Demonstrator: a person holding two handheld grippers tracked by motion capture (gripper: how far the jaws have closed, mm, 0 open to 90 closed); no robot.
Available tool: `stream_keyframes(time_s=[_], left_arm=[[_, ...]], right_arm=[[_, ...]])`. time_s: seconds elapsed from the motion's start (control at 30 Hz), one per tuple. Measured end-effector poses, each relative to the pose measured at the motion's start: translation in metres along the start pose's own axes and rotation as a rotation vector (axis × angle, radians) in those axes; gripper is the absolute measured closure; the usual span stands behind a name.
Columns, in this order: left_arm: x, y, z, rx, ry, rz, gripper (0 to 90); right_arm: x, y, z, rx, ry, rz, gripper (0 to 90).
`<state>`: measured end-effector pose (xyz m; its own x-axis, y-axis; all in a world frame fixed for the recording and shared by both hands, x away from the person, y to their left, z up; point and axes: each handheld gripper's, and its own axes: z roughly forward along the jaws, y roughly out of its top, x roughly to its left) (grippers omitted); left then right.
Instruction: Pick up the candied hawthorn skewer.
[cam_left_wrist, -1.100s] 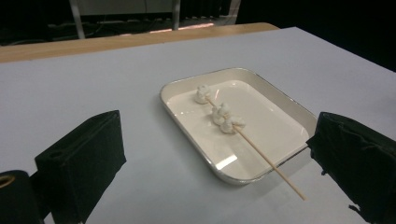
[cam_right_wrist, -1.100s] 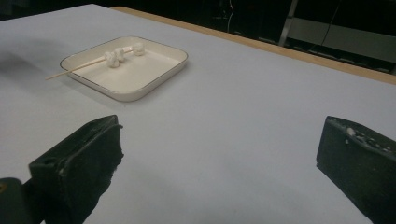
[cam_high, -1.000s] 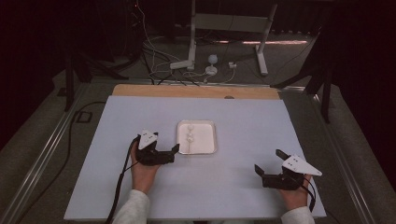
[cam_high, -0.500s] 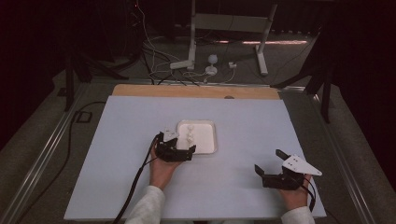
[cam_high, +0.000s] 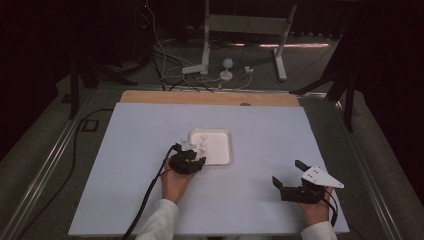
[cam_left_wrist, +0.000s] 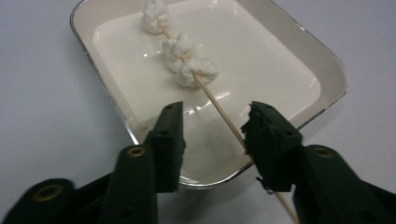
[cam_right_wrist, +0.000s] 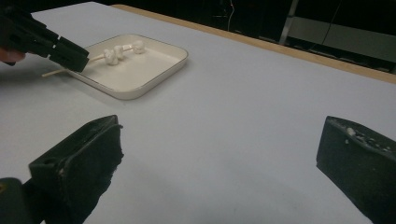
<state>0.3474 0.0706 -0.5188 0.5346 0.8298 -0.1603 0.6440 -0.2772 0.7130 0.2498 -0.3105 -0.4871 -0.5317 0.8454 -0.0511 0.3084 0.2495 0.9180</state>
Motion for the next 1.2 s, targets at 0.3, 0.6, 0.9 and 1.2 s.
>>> stream_keyframes(time_s=[0.3,0.6,0.9,1.2], left_arm=[[0.009,0.002,0.001,0.034,-0.016,-0.104,81.1],[0.011,0.003,0.001,0.042,-0.041,-0.132,89.3],[0.010,0.005,-0.010,-0.002,-0.058,-0.121,89.6],[0.013,0.006,-0.025,-0.045,-0.069,-0.109,89.6]], right_arm=[[0.000,0.000,0.000,0.002,0.000,-0.001,0.0],[0.001,0.000,0.000,0.001,0.001,-0.001,0.0],[0.001,0.000,0.000,0.001,0.001,-0.003,0.0],[0.001,0.000,0.000,0.002,-0.001,-0.002,0.0]])
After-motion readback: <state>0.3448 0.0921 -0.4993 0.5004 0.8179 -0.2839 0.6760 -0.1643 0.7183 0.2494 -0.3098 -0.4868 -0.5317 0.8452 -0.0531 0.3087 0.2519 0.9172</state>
